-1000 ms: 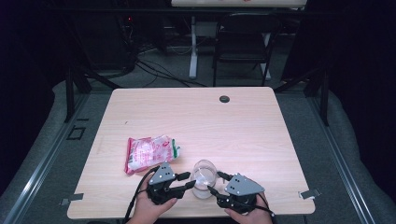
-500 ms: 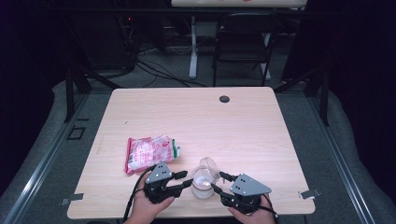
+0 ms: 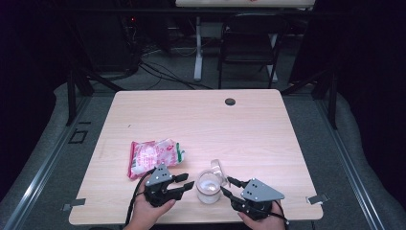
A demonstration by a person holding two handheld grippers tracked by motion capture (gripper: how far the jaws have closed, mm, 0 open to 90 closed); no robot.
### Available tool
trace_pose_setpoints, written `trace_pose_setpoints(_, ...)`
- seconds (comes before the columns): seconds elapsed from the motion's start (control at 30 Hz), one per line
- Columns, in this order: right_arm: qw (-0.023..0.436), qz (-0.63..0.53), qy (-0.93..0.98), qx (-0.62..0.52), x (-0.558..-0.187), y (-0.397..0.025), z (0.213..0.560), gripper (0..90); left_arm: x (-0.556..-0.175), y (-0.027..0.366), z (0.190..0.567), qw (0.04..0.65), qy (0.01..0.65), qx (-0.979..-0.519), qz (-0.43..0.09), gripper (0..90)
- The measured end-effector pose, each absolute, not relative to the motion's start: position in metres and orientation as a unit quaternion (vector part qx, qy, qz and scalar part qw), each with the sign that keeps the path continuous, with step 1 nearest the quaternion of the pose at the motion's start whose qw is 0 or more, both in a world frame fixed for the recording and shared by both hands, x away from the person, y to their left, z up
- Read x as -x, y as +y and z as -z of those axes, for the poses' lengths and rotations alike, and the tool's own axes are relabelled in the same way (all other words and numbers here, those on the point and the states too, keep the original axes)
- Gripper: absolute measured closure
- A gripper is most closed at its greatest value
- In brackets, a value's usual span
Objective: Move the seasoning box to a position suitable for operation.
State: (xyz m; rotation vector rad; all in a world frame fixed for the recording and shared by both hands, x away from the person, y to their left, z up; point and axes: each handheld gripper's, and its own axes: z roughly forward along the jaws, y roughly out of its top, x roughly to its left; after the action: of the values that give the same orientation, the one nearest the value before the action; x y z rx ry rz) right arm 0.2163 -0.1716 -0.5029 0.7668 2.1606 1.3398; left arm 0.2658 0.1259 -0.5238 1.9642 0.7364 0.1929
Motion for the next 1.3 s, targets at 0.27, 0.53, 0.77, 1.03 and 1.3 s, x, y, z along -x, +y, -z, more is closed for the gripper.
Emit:
trace_pose_setpoints(0.27,0.243,-0.496,0.781,-0.291,-0.216,-0.178,0.501,63.3,-0.268,0.127,0.524,0.496,0.304,-0.809,-0.084,60.3)
trace_pose_setpoints(0.53,0.247,-0.492,0.775,-0.311,-0.217,-0.184,0.502,65.3,-0.270,0.127,0.524,0.498,0.302,-0.808,-0.084,59.9)
trace_pose_setpoints(0.77,0.238,-0.500,0.761,-0.339,-0.226,-0.191,0.505,67.1,-0.270,0.126,0.524,0.498,0.303,-0.809,-0.083,59.5)
trace_pose_setpoints(1.03,0.245,-0.495,0.755,-0.352,-0.241,-0.195,0.505,68.2,-0.269,0.129,0.524,0.497,0.306,-0.807,-0.088,58.5)
trace_pose_setpoints(1.3,0.248,-0.494,0.752,-0.360,-0.256,-0.199,0.505,68.5,-0.267,0.135,0.525,0.495,0.316,-0.804,-0.093,58.1)
